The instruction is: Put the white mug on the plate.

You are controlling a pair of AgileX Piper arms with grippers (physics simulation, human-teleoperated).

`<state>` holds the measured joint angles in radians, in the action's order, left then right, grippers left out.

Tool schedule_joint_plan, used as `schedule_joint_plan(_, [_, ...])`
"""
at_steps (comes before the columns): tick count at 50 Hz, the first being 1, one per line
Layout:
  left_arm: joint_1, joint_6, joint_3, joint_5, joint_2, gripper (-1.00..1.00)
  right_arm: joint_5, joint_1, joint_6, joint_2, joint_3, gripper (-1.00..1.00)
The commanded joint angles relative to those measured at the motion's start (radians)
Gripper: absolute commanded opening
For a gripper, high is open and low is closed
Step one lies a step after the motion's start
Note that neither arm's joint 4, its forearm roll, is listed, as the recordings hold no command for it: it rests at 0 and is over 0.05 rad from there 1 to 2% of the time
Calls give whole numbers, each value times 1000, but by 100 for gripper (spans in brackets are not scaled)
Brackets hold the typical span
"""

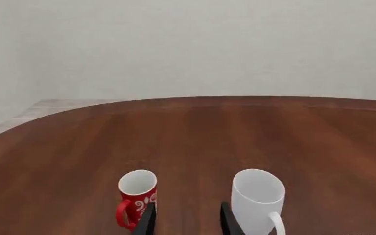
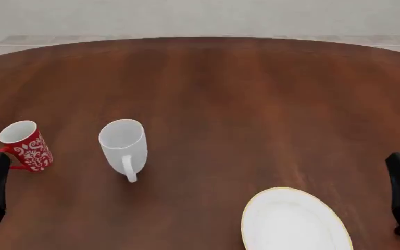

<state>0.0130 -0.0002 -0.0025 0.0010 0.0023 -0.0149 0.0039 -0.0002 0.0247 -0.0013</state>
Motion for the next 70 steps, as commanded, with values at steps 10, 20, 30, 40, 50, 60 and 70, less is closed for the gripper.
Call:
schedule_joint_plan(10, [-13, -2, -3, 0, 1, 100, 13, -4, 0, -16, -4, 100])
schedule_joint_plan(20, [-12, -4, -1, 0, 1, 100, 11, -4, 0, -14, -4, 100])
schedule_joint_plan(30, [-12, -4, -2, 2, 0, 100, 10, -4, 2, -9, -7, 100])
schedule_joint_plan(40, [-12, -3, -4, 3, 0, 100, 50, 91, -29, 148, -149, 100])
schedule_joint_plan(50, [-12, -2, -8, 8, 0, 100, 148, 200, -33, 288, -317, 100])
schedule_joint_plan(60, [-13, 2, -6, 2, -1, 100, 210, 332, 1, 446, -439, 100])
schedule_joint_plan(70, [-13, 3, 2, -5, -2, 100, 252, 478, 31, 615, -541, 100])
